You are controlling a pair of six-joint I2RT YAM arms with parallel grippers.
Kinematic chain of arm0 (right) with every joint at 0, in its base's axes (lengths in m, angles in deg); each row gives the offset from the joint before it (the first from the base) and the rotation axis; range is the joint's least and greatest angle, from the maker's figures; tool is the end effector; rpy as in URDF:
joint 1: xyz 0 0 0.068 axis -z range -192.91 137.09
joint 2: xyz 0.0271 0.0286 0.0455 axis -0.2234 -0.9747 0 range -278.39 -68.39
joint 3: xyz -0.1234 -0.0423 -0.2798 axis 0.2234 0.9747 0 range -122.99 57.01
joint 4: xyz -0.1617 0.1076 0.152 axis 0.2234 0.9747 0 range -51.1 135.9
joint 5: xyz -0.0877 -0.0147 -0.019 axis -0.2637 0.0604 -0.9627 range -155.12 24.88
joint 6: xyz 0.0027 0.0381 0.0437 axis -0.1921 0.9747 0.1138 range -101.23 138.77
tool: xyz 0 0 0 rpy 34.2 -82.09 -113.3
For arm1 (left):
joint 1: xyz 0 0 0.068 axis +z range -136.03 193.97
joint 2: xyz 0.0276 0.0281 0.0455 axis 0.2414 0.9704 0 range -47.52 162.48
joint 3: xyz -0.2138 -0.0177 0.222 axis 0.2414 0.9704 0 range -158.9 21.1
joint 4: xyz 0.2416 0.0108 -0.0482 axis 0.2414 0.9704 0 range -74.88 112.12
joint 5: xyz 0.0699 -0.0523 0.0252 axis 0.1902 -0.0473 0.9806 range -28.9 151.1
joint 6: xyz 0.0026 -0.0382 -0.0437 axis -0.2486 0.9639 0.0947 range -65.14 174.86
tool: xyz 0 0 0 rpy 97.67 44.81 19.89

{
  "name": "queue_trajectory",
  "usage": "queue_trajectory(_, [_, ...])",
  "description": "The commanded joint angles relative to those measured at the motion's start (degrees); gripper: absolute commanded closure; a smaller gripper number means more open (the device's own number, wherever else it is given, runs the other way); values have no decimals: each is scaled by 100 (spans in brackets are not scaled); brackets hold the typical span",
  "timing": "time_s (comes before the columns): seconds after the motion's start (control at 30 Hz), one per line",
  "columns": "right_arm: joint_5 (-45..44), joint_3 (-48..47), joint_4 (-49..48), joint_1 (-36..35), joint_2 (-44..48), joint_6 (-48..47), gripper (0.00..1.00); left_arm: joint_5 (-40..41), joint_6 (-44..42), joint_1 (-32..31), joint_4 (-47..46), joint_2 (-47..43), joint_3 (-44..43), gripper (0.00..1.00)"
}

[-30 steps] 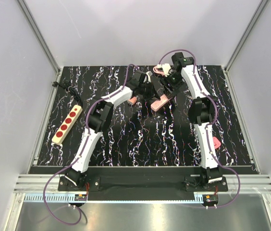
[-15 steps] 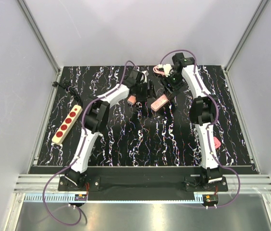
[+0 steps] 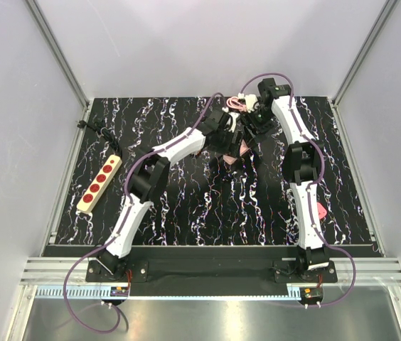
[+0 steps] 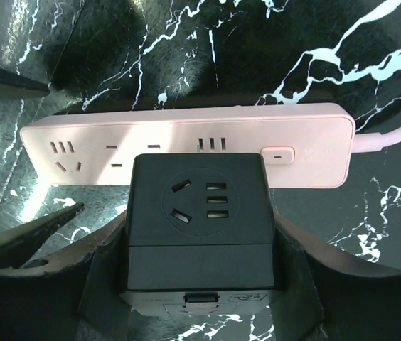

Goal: Insert the plug

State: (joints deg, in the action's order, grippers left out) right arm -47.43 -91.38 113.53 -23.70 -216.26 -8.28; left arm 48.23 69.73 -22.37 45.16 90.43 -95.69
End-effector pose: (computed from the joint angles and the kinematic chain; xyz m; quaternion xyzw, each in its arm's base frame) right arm 0.5228 0.1125 0.2264 -0.3374 0.9189 0.1314 0.1568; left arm 0.4380 -0.3336 0.1990 0.2111 0.9140 -0.2379 0.2519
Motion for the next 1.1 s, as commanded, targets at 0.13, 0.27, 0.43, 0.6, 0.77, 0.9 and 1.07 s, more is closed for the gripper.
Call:
queue_trajectory(0.13, [367, 328, -422, 279, 865, 858, 100, 574, -362, -49, 449, 416, -862, 27])
queue_trajectory(0.27, [253, 627, -572, 367, 1330, 1175, 100, 644, -625, -198, 485, 487, -1056, 29])
queue_trajectory(0.43, [-2, 926, -608, 411, 1848, 1395, 100, 794, -793, -304, 538, 487, -1065, 32])
queue_trajectory(0.6, [-11, 1408, -643, 411, 2332, 1457, 100, 855, -1091, -444, 555, 549, -1065, 34])
queue_trajectory(0.77, [-187, 1963, -792, 419, 2939, 1448, 100, 1111, -1189, -611, 546, 601, -986, 47])
queue_trajectory(0.9, [-143, 2394, -941, 428, 3150, 1518, 100, 970, -1057, -611, 555, 453, -863, 79])
queue_trajectory(1.07, [-187, 3428, -1012, 420, 3545, 1624, 100, -214, -609, -611, 494, -468, 127, 93])
